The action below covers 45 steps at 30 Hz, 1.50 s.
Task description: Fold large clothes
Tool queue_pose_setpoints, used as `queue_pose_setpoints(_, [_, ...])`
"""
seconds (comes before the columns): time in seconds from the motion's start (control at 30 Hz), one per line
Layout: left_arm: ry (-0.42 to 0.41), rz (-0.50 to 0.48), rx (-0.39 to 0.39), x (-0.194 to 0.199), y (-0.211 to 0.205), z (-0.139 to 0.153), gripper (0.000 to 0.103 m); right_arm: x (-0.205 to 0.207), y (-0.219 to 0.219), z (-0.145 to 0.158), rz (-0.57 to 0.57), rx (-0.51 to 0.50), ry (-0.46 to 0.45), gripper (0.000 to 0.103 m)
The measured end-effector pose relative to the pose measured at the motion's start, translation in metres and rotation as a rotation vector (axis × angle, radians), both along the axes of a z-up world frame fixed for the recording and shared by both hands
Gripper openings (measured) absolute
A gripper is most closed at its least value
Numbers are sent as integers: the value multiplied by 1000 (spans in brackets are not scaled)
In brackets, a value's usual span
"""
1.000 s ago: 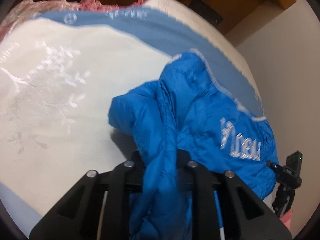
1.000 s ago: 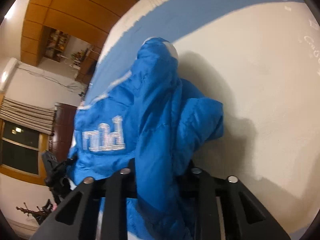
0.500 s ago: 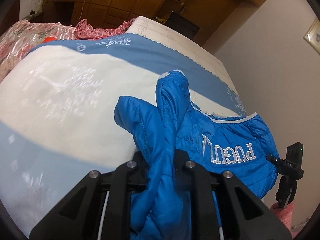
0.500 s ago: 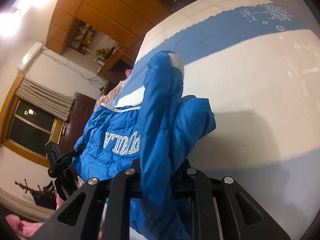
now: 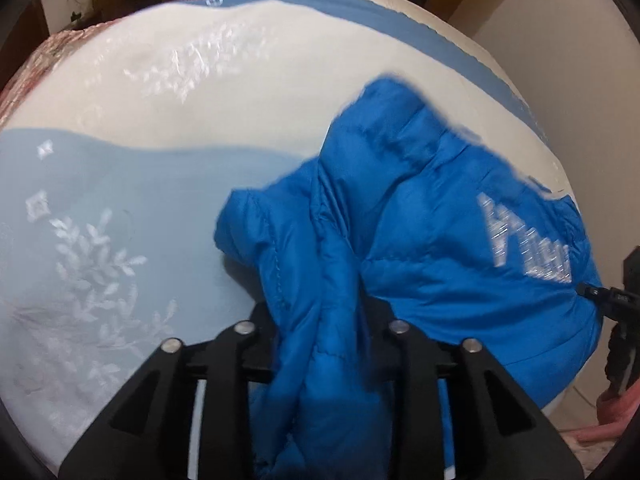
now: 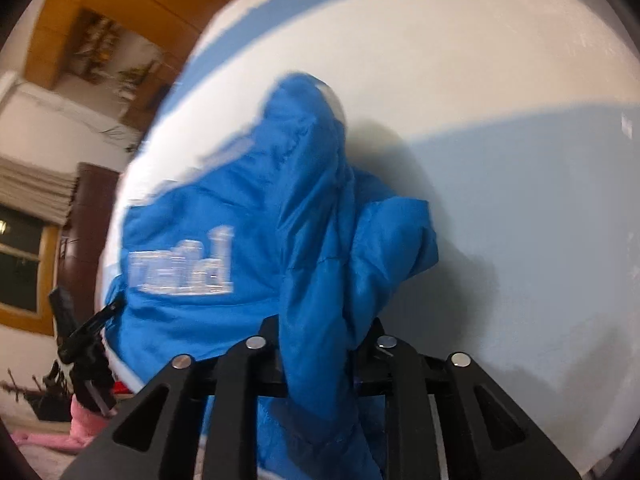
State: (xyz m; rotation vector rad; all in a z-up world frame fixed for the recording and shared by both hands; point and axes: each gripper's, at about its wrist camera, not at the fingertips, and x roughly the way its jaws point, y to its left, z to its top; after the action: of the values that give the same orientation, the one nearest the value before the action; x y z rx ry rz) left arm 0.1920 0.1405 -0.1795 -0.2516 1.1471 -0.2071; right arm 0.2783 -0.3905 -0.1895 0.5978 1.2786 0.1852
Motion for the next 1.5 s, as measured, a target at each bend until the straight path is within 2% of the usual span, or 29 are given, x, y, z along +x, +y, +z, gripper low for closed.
queue_pose_setpoints(0.07, [-12,-1,-8,3,0,-4,30,4,-3,-11,-12,9,-10,24])
queue_pose_setpoints(0.2, [-29,-15,7,8,-3,-7,31,8,-1,-16,-32,-12,-3,25])
queue_pose_setpoints(0.33, [-14,16,-31,10,0,-7,33,-3,6,-13,-48,-47,-3,28])
queue_pose_setpoints(0.43, [-5,25,-21,10,2,2,35,-15,8,-2,-63,-95,1,38])
queue_pose_setpoints(0.47, [0,29,-15,11,3,5,37,-17,14,7,-65,-143,6,47])
queue_pose_setpoints(0.5, [5,36,-8,11,5,10,39,-20,15,15,-62,-170,-5,50])
queue_pose_setpoints(0.63, [-27,97,-11,-1,24,47,41,-42,15,52,-58,-299,-61,50])
queue_pose_setpoints(0.67, [-42,103,9,-4,24,56,38,-48,17,63,-49,-326,-76,47])
queue_pose_setpoints(0.77, [-101,90,113,-9,7,88,38,-59,33,84,6,-402,-93,41])
queue_pose_setpoints(0.87, [-121,51,100,10,-27,104,39,-62,59,94,101,-497,-124,34])
queue_pose_setpoints(0.93, [-125,23,105,27,-53,107,39,-64,67,90,146,-502,-137,31])
queue_pose_setpoints(1.0, [-122,-9,120,24,-78,100,40,-64,72,79,183,-464,-129,26])
queue_pose_setpoints(1.1, [-86,-6,107,25,-100,82,40,-67,65,61,196,-458,-86,21])
queue_pose_setpoints(1.23, [-30,17,140,23,-111,48,39,-67,54,42,195,-439,-42,15])
queue_pose_setpoints(1.3, [-40,9,161,19,-112,39,39,-67,50,27,199,-423,-14,11])
queue_pose_setpoints(1.4, [-46,17,178,16,-114,31,40,-66,47,13,197,-387,-19,11])
queue_pose_setpoints(1.5, [-45,34,201,17,-116,30,40,-64,45,12,196,-369,-23,11])
